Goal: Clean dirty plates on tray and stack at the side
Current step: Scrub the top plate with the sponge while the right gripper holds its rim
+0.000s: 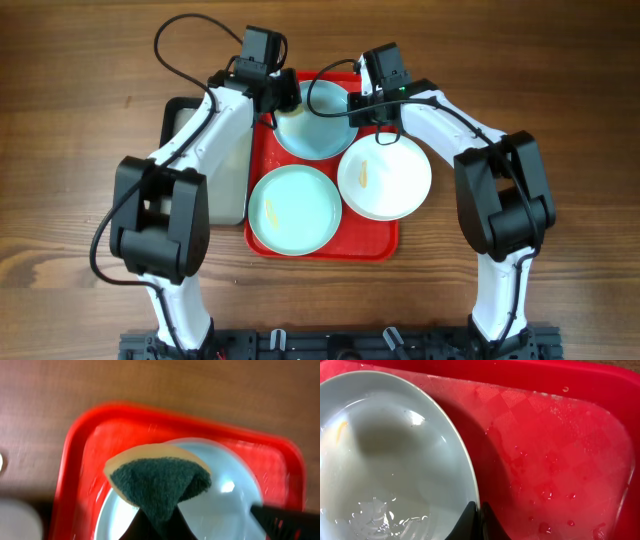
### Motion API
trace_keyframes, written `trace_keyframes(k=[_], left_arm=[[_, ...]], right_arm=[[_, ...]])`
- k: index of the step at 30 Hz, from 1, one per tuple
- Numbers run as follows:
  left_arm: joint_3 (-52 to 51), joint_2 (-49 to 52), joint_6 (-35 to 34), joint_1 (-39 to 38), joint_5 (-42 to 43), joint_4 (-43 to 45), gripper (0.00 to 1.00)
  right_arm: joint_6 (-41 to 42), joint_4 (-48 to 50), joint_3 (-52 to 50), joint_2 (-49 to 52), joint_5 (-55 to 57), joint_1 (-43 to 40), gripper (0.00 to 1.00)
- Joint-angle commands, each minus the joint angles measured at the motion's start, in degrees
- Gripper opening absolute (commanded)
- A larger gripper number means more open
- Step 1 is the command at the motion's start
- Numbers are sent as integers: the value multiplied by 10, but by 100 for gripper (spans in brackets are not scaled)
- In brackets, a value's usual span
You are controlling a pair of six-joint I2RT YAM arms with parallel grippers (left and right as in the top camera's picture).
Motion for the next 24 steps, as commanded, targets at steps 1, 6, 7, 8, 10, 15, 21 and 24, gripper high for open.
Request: trace_keyframes(k=[1,6,7,8,10,15,21,24], left_arm=[[8,9,55,-3,-9,73,4],[7,53,73,-23,-22,111,4],[7,68,83,-24,-23,120,4],[7,84,85,-24,-24,133,4],[7,100,85,-23,-24,148,4],[7,91,100,-27,-24,139,4],[7,107,155,-26,-100,125,4],[7,87,155,-27,-156,144,4]], right_arm=[[-12,1,-2,-1,-10,4,4],[-11,3,-2,-1,-10,4,4],[-11,3,-2,-1,-10,4,4],[-11,3,-2,-1,-10,4,4],[-11,3,-2,-1,-10,4,4],[-11,3,-2,-1,-10,4,4],[-12,3,-2,-1,-10,4,4],[-11,3,-2,-1,-10,4,4]])
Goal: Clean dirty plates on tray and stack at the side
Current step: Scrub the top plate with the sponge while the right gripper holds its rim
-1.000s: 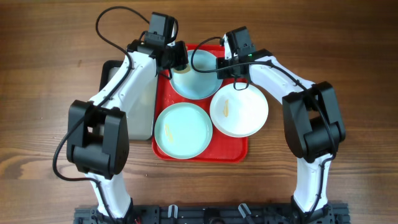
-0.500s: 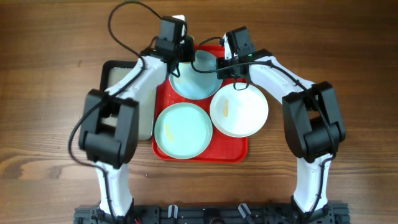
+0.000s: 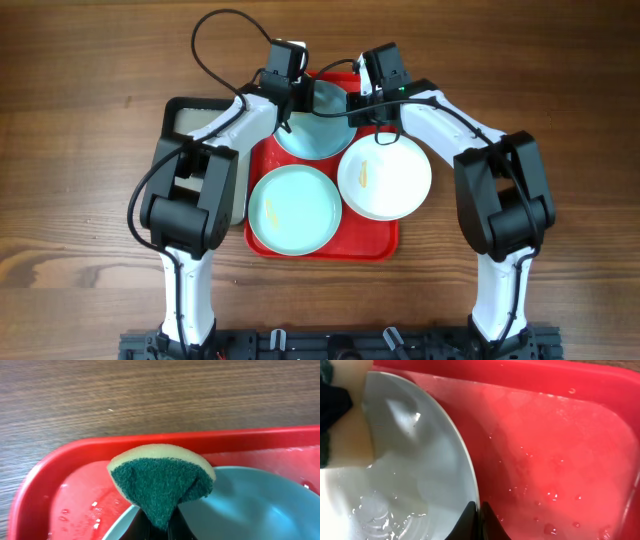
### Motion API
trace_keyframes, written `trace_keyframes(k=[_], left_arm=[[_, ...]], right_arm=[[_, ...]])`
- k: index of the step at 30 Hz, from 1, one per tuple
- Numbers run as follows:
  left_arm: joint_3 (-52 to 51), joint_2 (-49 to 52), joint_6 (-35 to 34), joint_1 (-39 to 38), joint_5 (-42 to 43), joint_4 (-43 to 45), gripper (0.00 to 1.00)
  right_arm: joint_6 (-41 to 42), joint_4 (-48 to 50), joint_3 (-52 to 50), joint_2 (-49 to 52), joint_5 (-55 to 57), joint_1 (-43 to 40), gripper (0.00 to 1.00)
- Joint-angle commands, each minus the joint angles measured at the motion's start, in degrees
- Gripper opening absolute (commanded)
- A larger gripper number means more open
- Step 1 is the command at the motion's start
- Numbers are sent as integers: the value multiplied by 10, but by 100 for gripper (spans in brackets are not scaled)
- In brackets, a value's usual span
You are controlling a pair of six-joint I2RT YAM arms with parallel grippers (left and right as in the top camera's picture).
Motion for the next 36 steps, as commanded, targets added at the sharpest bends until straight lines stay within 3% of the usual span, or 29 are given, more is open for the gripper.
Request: trace_keyframes(k=[1,4,7,10,14,18,22,28,32,36], left_arm=[[7,-28,16,5,-76,22,4],[7,-91,16,-5,-76,33,4],[7,-132,0,-32,-67,-26,4],[7,-124,-4,-56,-65,-117,4],[7,-85,-22,-56,-61,-169,4],[7,-52,-54,-18,44,-179,4],[7,-11,-97,31,82,-190,4],[6,31,-141,6,179,-193,4],[7,30,-141,-5,320,-189,4],[14,-22,-139,21,322,-192,4]], right_arm=[[-10,0,-2,-1,-3,3,4],[-10,-1,-2,-1,-3,3,4],[-10,0,-2,-1,-3,3,4],[-10,0,-2,-1,-3,3,4],[-10,-1,-2,-1,-3,3,4],[-10,-1,-2,-1,-3,3,4],[-10,-2,-2,-1,-3,3,4],[-10,-2,-2,-1,-3,3,4],[-10,-2,-2,-1,-3,3,4],[-9,-2,-2,-1,-3,3,4]])
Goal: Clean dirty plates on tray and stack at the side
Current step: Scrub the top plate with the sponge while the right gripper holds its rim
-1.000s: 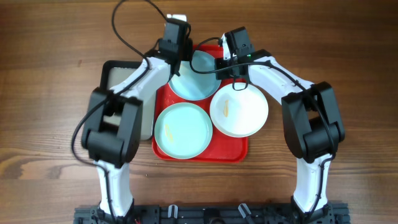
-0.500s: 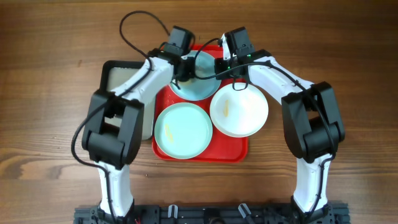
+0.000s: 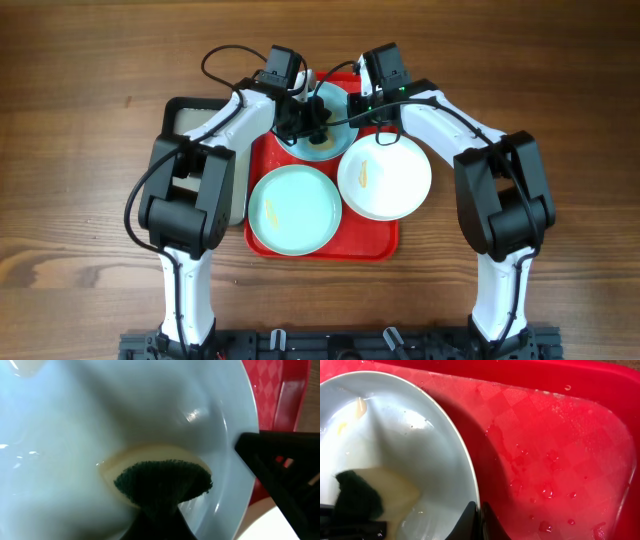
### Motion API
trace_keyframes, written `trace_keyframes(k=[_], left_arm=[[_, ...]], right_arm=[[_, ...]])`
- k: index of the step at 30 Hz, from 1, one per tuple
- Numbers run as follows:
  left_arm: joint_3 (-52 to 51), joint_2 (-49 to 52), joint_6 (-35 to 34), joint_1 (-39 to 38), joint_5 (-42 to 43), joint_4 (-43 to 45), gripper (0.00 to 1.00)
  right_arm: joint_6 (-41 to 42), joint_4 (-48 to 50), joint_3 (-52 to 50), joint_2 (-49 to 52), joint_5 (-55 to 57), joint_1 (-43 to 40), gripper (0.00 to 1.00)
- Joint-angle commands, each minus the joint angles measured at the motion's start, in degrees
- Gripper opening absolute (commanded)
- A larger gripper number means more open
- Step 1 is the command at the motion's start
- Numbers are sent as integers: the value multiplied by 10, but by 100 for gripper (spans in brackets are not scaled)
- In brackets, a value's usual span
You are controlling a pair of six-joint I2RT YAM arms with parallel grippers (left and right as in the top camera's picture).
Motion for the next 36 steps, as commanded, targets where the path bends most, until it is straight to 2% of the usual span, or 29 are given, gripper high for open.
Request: trace_keyframes(k=[1,3,7,15,19,22,26,30,34,36], left_arm=[[-5,-36,-7,19,3,-5,4],[-5,-56,-7,20,-73,-12,4],[-7,-56,-8,11,-165,-37,4],[-8,-17,-8,-36,-254,-31,4],[-8,24,-41,-39,-233,-21,4],[-8,26,-40,-42,-98,-20,4],[-4,21,-30,-39,-3,-7,4],[19,-53,-31,-11,-11,-8,4],[19,-180,-31,25,-152,-67,4],[19,-210,-31,40,-273,-142,4]], right_arm=[[-5,2,-2,-1,-8,3,4],[-6,3,-2,-1,-8,5,4],[-5,5,-2,-1,-8,5,4],[-5,3,-2,-1,-8,6,4],[-5,5,-2,-1,-8,6,4],[-6,7,-2,-1,-8,6,4],[-5,6,-2,-1,-8,6,4],[-6,4,-2,-1,-8,6,4],[-6,4,-2,-1,-8,6,4],[-6,4,-2,-1,-8,6,4]])
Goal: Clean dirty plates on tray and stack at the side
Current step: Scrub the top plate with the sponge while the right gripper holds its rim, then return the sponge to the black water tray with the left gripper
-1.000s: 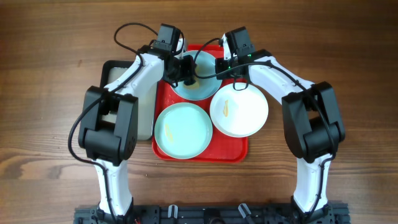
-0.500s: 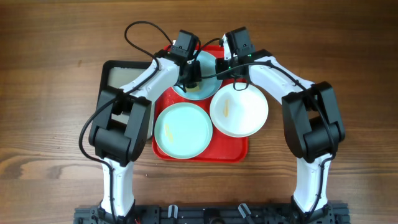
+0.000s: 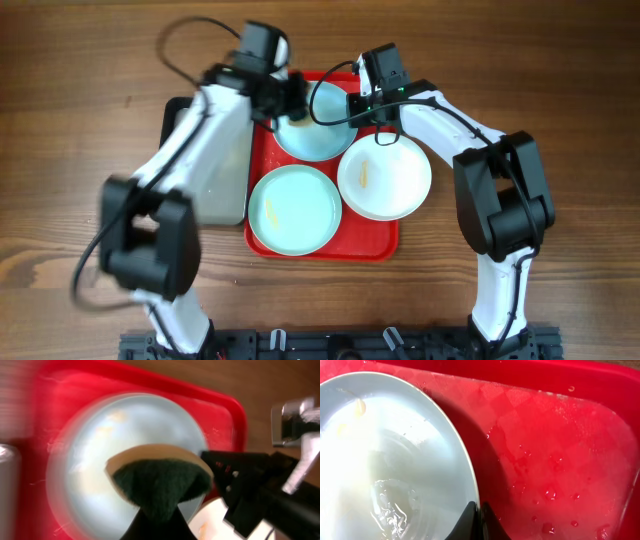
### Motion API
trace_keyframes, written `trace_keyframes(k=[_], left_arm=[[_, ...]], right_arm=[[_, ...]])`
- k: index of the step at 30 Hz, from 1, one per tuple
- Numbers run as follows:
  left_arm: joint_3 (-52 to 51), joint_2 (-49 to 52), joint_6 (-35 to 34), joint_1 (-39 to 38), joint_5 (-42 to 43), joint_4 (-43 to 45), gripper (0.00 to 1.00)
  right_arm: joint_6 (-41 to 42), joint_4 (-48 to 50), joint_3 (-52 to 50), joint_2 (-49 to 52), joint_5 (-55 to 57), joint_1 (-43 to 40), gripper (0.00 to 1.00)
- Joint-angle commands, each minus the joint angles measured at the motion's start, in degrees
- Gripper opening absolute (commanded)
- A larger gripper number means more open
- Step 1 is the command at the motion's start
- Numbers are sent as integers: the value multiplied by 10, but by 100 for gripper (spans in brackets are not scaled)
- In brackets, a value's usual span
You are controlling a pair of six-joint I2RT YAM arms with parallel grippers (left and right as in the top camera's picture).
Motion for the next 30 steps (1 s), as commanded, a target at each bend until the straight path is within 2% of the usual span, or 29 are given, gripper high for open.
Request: trace_keyframes(k=[1,3,7,10,12,14,18,22,23,24,25,26,30], left_arm=[[10,-49,-1,24,-223,-100,4],[1,-46,-1,44,-293,-167,6],[-41,-46,12,84,-300,-172,8],[-82,-46,17,113,-292,-145,8],[-133,-46,86,122,-240,-90,10],[-173,-46,115,126,-239,-47,13],[-238,-46,120,155,-239,26,15],[-262,-46,120,176,-239,43,17],[-262,-46,119,176,-239,43,30],[-262,-46,117,176,-232,44,56],[-261,-46,115,176,-211,47,68],[-259,-49,108,176,-203,47,74],[-252,-102,59,176,-203,55,80]], right_arm=[[-5,1,-1,-1,-10,4,4],[-5,1,-1,-1,-9,5,4],[-5,1,-1,-1,-10,5,4],[-5,1,-1,-1,-10,4,4],[-5,1,-1,-1,-10,4,4],[-5,1,-1,-1,-10,5,4],[-5,1,-1,-1,-10,5,4],[-5,1,-1,-1,-10,5,4],[-5,1,-1,-1,-10,5,4],[-5,1,-1,-1,-10,5,5],[-5,1,-1,-1,-10,5,5],[-5,1,-1,-1,-9,5,8],[-38,-21,-1,-1,-7,4,12]])
